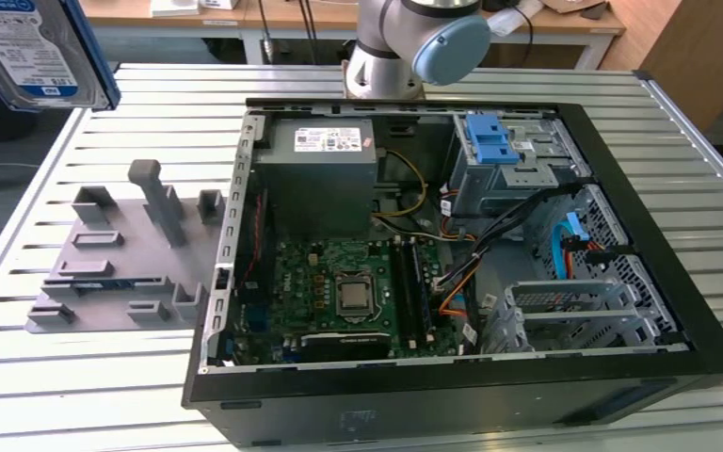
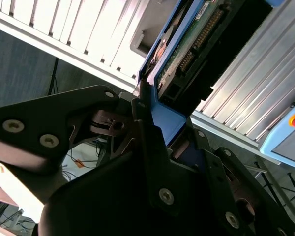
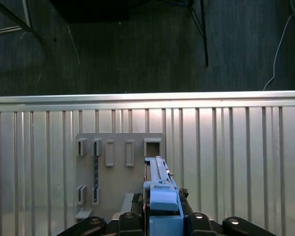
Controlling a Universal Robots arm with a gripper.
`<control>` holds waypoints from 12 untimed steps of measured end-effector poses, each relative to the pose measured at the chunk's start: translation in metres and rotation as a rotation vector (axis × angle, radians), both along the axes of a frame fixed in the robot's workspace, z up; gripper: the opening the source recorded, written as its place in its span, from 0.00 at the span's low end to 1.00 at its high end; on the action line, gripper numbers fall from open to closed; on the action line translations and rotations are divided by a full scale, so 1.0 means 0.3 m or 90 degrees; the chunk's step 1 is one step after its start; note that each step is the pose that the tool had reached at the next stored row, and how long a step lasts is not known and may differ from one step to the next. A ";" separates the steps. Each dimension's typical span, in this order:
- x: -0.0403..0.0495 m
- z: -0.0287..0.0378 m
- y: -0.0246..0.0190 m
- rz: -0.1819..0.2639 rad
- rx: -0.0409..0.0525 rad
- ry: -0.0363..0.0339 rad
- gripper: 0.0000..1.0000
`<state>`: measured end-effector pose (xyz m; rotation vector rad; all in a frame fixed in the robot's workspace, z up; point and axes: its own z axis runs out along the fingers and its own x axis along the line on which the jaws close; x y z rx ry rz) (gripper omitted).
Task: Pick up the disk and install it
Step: 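Pick up the disk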
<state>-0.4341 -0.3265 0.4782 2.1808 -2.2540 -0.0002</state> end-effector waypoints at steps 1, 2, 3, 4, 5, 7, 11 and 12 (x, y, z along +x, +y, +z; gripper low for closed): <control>0.000 0.003 0.000 0.000 0.0000 0.0000 0.36; 0.000 0.005 0.000 0.000 0.0000 0.0000 0.36; 0.000 0.005 0.000 0.000 0.0000 0.0000 0.36; 0.000 0.005 0.000 0.000 0.0000 -0.0001 0.36; 0.000 0.006 0.000 0.000 0.0000 0.0000 0.36; 0.000 0.006 0.000 0.000 0.0000 0.0000 0.36; 0.004 0.006 0.000 0.000 0.0000 0.0001 0.36; 0.006 0.006 0.000 0.000 0.0000 0.0000 0.36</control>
